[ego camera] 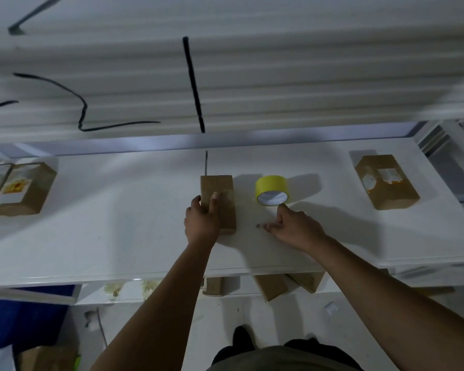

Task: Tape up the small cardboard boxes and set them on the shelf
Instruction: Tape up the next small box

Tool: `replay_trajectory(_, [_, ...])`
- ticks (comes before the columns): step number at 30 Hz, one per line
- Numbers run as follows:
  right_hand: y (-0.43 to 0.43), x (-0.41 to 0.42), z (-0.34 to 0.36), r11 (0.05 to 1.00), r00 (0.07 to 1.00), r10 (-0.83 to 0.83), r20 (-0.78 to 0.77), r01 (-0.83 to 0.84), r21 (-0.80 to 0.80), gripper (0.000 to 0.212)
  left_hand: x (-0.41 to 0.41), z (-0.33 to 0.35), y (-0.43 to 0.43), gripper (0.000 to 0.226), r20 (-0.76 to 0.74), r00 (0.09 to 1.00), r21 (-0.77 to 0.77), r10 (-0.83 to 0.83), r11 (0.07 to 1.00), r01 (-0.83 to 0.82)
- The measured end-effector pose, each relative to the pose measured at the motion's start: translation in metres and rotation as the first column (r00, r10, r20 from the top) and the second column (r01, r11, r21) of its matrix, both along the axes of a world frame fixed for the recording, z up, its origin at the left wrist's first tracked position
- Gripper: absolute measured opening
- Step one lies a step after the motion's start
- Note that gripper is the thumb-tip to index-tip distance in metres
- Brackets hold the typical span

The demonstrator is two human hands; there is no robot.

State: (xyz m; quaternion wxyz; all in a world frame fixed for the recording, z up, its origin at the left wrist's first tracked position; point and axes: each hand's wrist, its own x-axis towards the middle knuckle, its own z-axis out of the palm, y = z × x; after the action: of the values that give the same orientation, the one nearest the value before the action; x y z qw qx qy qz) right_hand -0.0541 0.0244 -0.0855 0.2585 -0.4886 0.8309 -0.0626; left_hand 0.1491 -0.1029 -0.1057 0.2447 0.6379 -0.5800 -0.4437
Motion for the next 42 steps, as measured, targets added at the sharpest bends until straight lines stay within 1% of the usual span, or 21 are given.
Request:
replay_trajectory(3, [0.003, 0.001, 0.003, 0.998, 0.998, -0.054, 0.010, 0.055, -0.024, 0.046, 0.003, 0.001, 0.007, 0.073, -0.029, 0.999, -0.009, 0.022, 1.000, -0.022])
replay_trajectory(5, [0.004, 0.006, 0.004, 0.962, 0.994, -0.100, -0.043, 0.086, -0.258, 0.039, 0.003, 0.003, 0.009, 0.073, -0.038, 0.999, -0.013, 0.032, 0.999, -0.033])
replay_trajectory(7, [-0.002, 0.011, 0.007, 0.826, 0.973, -0.120, -0.198, -0.013, -0.563, 0.036, 0.003, 0.003, 0.010, 0.073, -0.038, 0.998, -0.010, 0.042, 0.999, -0.042])
replay_trajectory(8, [-0.011, 0.012, 0.011, 0.777, 0.955, -0.105, -0.276, -0.094, -0.623, 0.042, 0.003, 0.003, 0.010, 0.072, -0.039, 0.998, -0.008, 0.048, 0.999, -0.048])
replay_trajectory(9, [-0.021, 0.010, 0.015, 0.779, 0.949, -0.054, -0.312, -0.155, -0.607, 0.051, 0.003, 0.003, 0.010, 0.071, -0.043, 0.998, -0.008, 0.054, 0.999, -0.054])
replay_trajectory(10, [-0.031, 0.006, 0.019, 0.823, 0.953, 0.006, -0.302, -0.177, -0.540, 0.055, 0.003, 0.004, 0.010, 0.070, -0.052, 0.997, -0.006, 0.059, 0.998, -0.059])
replay_trajectory(12, [-0.048, -0.003, 0.021, 0.925, 0.980, 0.077, -0.182, -0.139, -0.354, 0.048, 0.002, 0.006, 0.010, 0.067, -0.072, 0.994, 0.003, 0.081, 0.997, -0.081])
replay_trajectory(14, [-0.052, -0.015, 0.015, 0.957, 0.992, 0.087, -0.090, -0.108, -0.267, 0.041, 0.001, 0.008, 0.011, 0.063, -0.060, 0.991, -0.005, 0.116, 0.993, -0.117])
replay_trajectory(16, [-0.049, -0.021, 0.013, 0.962, 0.994, 0.078, -0.071, -0.094, -0.257, 0.039, 0.005, 0.009, 0.013, 0.060, -0.053, 0.984, -0.019, 0.169, 0.985, -0.170])
replay_trajectory(19, [-0.046, -0.023, 0.016, 0.965, 0.998, 0.049, -0.031, -0.056, -0.257, 0.038, 0.023, 0.009, 0.020, 0.060, -0.119, 0.968, -0.024, 0.219, 0.974, -0.223])
replay_trajectory(23, [-0.048, -0.009, 0.031, 0.971, 1.000, 0.027, 0.015, -0.022, -0.239, 0.048, 0.035, 0.022, 0.027, 0.038, -0.240, 0.967, -0.012, 0.082, 0.996, -0.088])
replay_trajectory(25, [-0.039, 0.005, 0.046, 0.916, 1.000, -0.010, 0.008, 0.013, -0.401, 0.053, 0.035, 0.035, 0.033, 0.029, -0.314, 0.948, 0.001, 0.053, 0.998, -0.056])
replay_trajectory(26, [-0.032, 0.015, 0.054, 0.840, 0.998, -0.037, 0.050, 0.058, -0.539, 0.051, 0.034, 0.042, 0.037, 0.026, -0.352, 0.935, -0.010, 0.039, 0.999, -0.046])
replay_trajectory(27, [-0.023, 0.027, 0.061, 0.747, 0.989, -0.052, 0.138, 0.130, -0.652, 0.047, 0.033, 0.049, 0.042, 0.022, -0.385, 0.923, -0.038, 0.020, 0.999, -0.038])
replay_trajectory(28, [-0.015, 0.042, 0.068, 0.682, 0.967, -0.047, 0.251, 0.215, -0.700, 0.044, 0.030, 0.058, 0.047, 0.017, -0.412, 0.911, -0.073, -0.001, 0.997, -0.032])
replay_trajectory(30, [-0.003, 0.073, 0.079, 0.689, 0.884, -0.016, 0.467, 0.348, -0.636, 0.044, 0.022, 0.074, 0.057, 0.014, -0.460, 0.888, -0.126, -0.034, 0.992, -0.027])
replay_trajectory(32, [0.000, 0.092, 0.086, 0.708, 0.779, -0.029, 0.626, 0.459, -0.537, 0.040, 0.015, 0.085, 0.064, 0.027, -0.471, 0.881, -0.157, -0.047, 0.987, -0.032])
replay_trajectory(34, [0.001, 0.094, 0.091, 0.629, 0.659, -0.072, 0.749, 0.613, -0.479, 0.025, 0.011, 0.090, 0.068, 0.043, -0.458, 0.888, -0.181, -0.042, 0.982, -0.046])
replay_trajectory(37, [0.003, 0.083, 0.097, 0.503, 0.512, -0.068, 0.856, 0.759, -0.414, 0.007, 0.007, 0.094, 0.075, 0.046, -0.461, 0.887, -0.181, -0.032, 0.982, -0.058])
replay_trajectory(39, [0.006, 0.080, 0.097, 0.475, 0.532, -0.063, 0.844, 0.760, -0.444, 0.009, 0.003, 0.095, 0.081, 0.046, -0.485, 0.874, -0.159, -0.017, 0.985, -0.069])
replay_trajectory(42, [0.006, 0.076, 0.089, 0.510, 0.705, -0.103, 0.702, 0.643, -0.571, 0.004, -0.006, 0.098, 0.090, 0.048, -0.539, 0.842, -0.112, 0.001, 0.991, -0.073])
